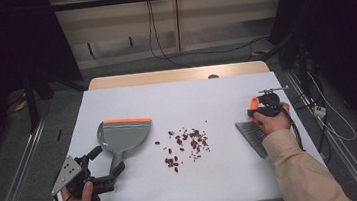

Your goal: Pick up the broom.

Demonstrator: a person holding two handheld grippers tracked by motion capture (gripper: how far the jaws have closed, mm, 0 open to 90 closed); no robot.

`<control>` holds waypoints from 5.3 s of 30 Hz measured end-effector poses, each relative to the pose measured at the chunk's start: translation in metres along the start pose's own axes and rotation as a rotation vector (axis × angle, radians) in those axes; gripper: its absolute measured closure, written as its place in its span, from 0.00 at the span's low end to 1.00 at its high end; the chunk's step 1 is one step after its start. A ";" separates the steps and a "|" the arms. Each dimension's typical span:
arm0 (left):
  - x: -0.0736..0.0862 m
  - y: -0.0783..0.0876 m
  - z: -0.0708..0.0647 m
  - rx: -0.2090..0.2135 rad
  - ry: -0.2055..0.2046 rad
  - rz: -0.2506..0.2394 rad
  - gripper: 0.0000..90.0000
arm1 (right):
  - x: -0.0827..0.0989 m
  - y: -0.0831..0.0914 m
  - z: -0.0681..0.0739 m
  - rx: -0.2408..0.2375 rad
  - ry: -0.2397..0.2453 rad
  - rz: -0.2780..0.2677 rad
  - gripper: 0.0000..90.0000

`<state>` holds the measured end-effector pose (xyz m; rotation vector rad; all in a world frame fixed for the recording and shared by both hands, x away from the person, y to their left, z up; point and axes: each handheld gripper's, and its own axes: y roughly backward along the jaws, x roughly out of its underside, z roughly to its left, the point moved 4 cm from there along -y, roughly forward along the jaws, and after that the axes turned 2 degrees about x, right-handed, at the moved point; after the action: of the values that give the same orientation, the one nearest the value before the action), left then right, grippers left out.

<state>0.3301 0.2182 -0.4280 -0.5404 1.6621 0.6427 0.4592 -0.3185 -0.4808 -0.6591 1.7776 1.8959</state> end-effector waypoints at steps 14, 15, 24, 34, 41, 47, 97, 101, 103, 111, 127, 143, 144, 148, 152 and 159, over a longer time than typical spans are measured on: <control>0.001 -0.003 0.000 0.005 0.000 0.005 0.03 | -0.005 -0.002 0.009 -0.024 0.074 0.041 0.73; 0.001 -0.002 0.000 0.006 -0.001 0.005 0.03 | -0.005 -0.003 0.009 -0.023 0.075 0.042 0.73; 0.002 -0.001 0.001 -0.002 -0.003 0.015 0.03 | -0.003 0.000 0.009 -0.038 0.114 0.069 0.71; 0.001 -0.007 -0.003 0.012 -0.016 0.020 0.03 | -0.009 -0.003 0.014 0.007 0.091 0.132 0.77; -0.001 -0.007 -0.002 0.009 -0.016 0.015 0.03 | -0.008 -0.003 0.014 0.000 0.065 0.130 0.78; -0.001 -0.005 -0.005 0.004 -0.015 0.010 0.03 | -0.007 -0.002 0.011 -0.016 0.055 0.105 0.78; -0.023 -0.045 -0.050 0.115 -0.104 0.043 0.03 | -0.014 0.131 0.041 -0.467 0.000 -0.550 0.78; -0.025 -0.049 -0.055 0.119 -0.106 0.050 0.03 | -0.016 0.141 0.053 -0.494 0.018 -0.567 0.78; -0.027 -0.053 -0.059 0.123 -0.112 0.056 0.03 | -0.017 0.144 0.060 -0.503 0.025 -0.577 0.78; -0.035 -0.094 -0.098 0.182 -0.096 0.093 0.02 | -0.021 0.152 0.099 -0.546 0.047 -0.591 0.78; -0.032 -0.186 -0.154 0.209 -0.037 0.123 0.21 | -0.021 0.169 0.150 -0.650 0.046 -0.610 0.78; -0.040 -0.178 -0.137 0.235 0.006 0.105 0.90 | -0.016 0.164 0.166 -0.760 0.066 -0.580 0.77; -0.041 -0.176 -0.136 0.240 0.006 0.105 0.90 | -0.016 0.164 0.166 -0.760 0.066 -0.580 0.77; -0.043 -0.170 -0.132 0.284 0.013 0.116 0.91 | -0.015 0.167 0.162 -0.778 0.119 -0.611 0.66; -0.046 -0.162 -0.126 0.293 0.005 0.122 0.91 | -0.013 0.166 0.149 -0.737 0.193 -0.670 0.40; -0.052 -0.154 -0.119 0.319 -0.010 0.132 0.91 | 0.001 0.144 0.124 -0.752 0.223 -0.632 0.25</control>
<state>0.3552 0.0239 -0.3790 -0.1990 1.7585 0.4611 0.3642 -0.2038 -0.3623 -1.5248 0.7314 2.0145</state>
